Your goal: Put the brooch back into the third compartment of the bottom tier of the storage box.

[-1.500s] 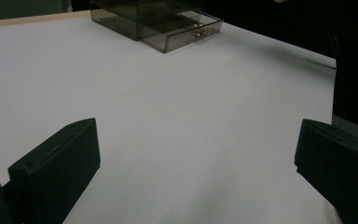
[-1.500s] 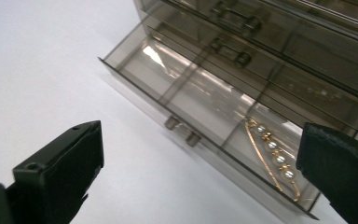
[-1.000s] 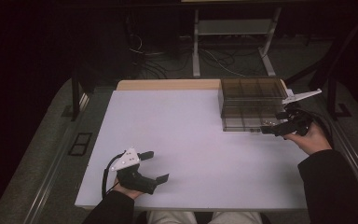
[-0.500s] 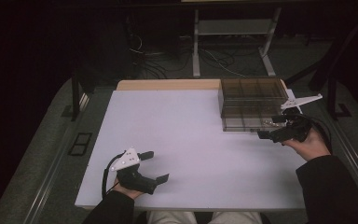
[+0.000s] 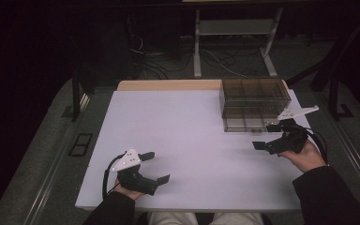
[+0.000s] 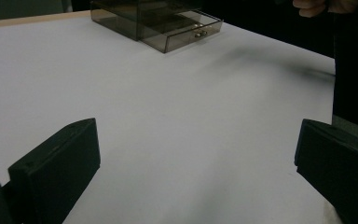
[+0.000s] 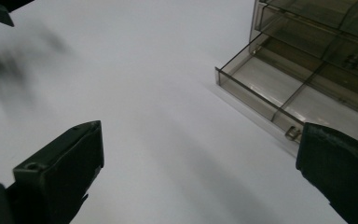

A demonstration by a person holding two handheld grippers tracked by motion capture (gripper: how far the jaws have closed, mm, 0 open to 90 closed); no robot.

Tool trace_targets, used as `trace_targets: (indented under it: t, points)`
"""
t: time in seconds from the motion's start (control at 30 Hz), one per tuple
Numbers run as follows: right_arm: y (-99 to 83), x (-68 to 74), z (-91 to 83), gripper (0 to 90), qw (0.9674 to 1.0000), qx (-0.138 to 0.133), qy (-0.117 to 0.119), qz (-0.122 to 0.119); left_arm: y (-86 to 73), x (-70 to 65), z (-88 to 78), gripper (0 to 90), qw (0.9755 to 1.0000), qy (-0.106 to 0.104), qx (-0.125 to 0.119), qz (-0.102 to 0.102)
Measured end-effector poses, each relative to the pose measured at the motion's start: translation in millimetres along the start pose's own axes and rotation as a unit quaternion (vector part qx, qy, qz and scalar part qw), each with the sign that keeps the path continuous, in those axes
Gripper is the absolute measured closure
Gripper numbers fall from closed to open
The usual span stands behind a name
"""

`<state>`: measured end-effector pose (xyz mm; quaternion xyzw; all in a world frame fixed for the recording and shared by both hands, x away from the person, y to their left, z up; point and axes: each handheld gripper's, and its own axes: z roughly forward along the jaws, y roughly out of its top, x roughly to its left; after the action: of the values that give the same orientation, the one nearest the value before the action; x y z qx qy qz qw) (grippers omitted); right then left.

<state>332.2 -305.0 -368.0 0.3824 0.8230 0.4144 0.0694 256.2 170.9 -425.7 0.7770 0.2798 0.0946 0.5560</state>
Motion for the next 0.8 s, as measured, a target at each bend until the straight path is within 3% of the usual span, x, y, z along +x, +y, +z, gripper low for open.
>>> trace_targets:
  t: [0.8]
  points:
    - [-35.2,31.7,7.6,0.4,0.9997,-0.014,0.021,0.002,-0.4,0.9,-0.7,0.0,1.0000,0.003,0.001,0.000]
